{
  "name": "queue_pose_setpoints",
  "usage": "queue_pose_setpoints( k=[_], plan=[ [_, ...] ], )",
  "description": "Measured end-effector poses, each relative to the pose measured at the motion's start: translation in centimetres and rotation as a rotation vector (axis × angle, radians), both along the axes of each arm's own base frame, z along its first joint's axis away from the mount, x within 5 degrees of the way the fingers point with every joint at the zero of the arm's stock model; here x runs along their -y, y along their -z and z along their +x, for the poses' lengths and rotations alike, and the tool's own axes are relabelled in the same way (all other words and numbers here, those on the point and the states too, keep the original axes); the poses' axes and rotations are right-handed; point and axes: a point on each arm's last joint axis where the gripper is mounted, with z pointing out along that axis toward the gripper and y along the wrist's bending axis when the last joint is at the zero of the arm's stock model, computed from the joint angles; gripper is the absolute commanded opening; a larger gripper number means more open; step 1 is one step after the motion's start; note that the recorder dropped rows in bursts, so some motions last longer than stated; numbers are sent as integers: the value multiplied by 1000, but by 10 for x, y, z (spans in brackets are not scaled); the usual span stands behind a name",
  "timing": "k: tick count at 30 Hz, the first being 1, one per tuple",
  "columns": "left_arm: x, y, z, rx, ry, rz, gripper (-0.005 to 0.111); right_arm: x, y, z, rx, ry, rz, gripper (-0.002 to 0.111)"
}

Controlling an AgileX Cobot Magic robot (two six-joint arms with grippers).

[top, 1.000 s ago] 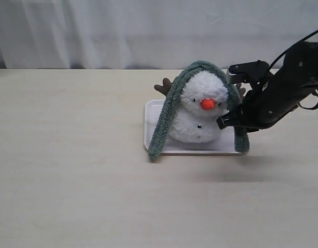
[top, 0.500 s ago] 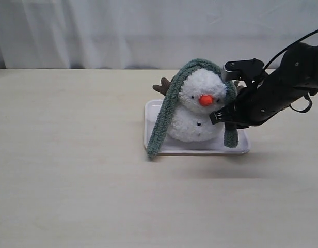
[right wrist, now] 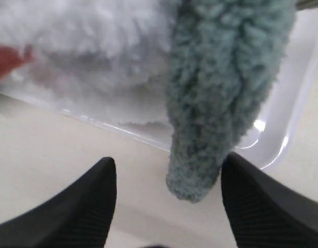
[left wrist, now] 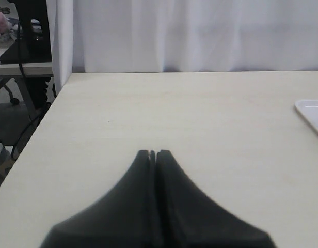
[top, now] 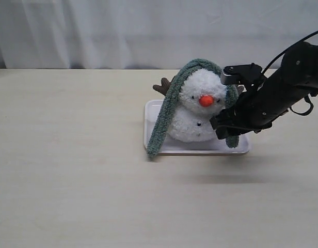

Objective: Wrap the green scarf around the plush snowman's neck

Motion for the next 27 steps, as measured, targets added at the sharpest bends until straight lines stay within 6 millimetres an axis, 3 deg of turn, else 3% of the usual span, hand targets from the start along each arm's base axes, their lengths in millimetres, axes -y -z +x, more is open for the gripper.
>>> queue_pose_setpoints(
  k=[2,4,7,9,13,17,21,27],
  plan=[
    [0,0,0,0,0,0,0,0,-6,-2,7,-8,1,60],
    [0,0,0,0,0,0,0,1,-14,-5,20,-18,2,71],
    [0,0,0,0,0,0,0,4,-38,-15,61,-51,-20,74],
    [0,0,0,0,0,0,0,7,-53,-23,76,-70,-38,70],
    [0,0,0,0,0,0,0,10,-87,-39,172,-84,-33,48],
    [0,0,0,0,0,0,0,13,-126,-48,399,-95,-14,46],
    [0,0,0,0,0,0,0,9,-132,-39,515,-115,17,46],
    [0,0,0,0,0,0,0,2,-115,-2,538,-100,18,46]
  ],
)
